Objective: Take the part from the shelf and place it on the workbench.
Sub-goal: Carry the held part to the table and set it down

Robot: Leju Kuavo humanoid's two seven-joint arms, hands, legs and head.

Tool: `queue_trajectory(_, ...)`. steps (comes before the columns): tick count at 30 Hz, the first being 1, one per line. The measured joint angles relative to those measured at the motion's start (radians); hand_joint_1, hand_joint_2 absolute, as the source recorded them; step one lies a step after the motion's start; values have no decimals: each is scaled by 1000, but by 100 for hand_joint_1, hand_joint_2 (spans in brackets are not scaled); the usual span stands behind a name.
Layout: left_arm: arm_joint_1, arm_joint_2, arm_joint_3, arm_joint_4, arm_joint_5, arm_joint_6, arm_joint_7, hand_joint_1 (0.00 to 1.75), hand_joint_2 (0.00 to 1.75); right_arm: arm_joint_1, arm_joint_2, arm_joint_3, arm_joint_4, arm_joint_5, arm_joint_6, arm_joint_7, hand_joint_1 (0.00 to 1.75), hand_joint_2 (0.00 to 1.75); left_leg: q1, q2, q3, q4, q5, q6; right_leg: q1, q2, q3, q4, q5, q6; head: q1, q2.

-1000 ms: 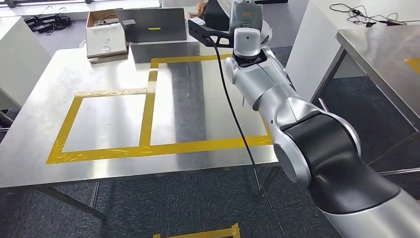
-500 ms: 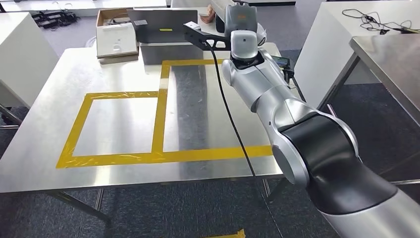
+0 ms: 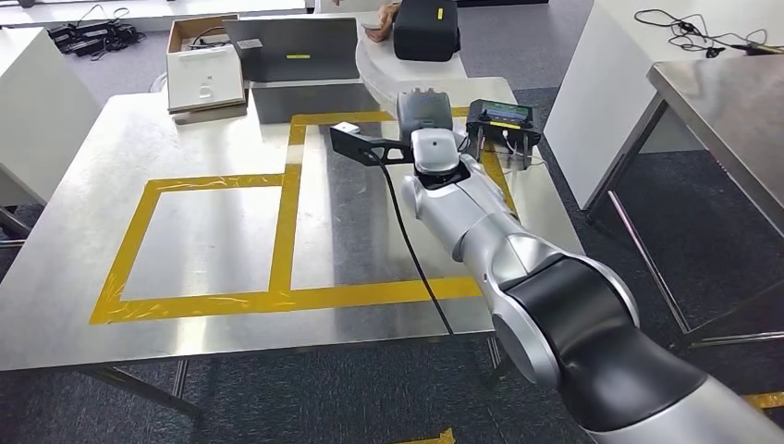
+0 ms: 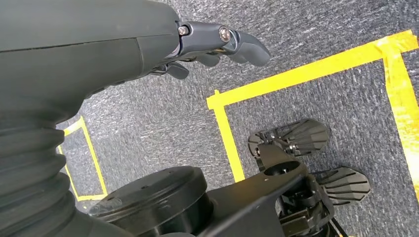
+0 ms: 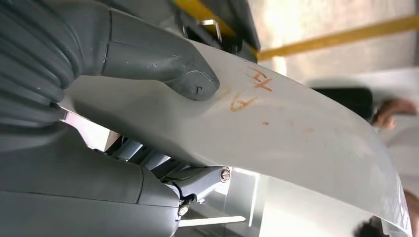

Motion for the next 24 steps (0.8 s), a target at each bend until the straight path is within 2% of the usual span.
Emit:
queue_trajectory(10,7,0,0,0,3,0,3,0,175,170,39,0,15,-9,4,-1,175,175,0,0,0,0,0,-1,-1,0,1,0,0,0,0,0)
queue_trajectory(24,11,1,8,0,4,0,-4,0,175,232,57,0,19,-17,20,3,175,175,-2,-1,0,0,0,0,-4,-1,1,0,0,0,0,0)
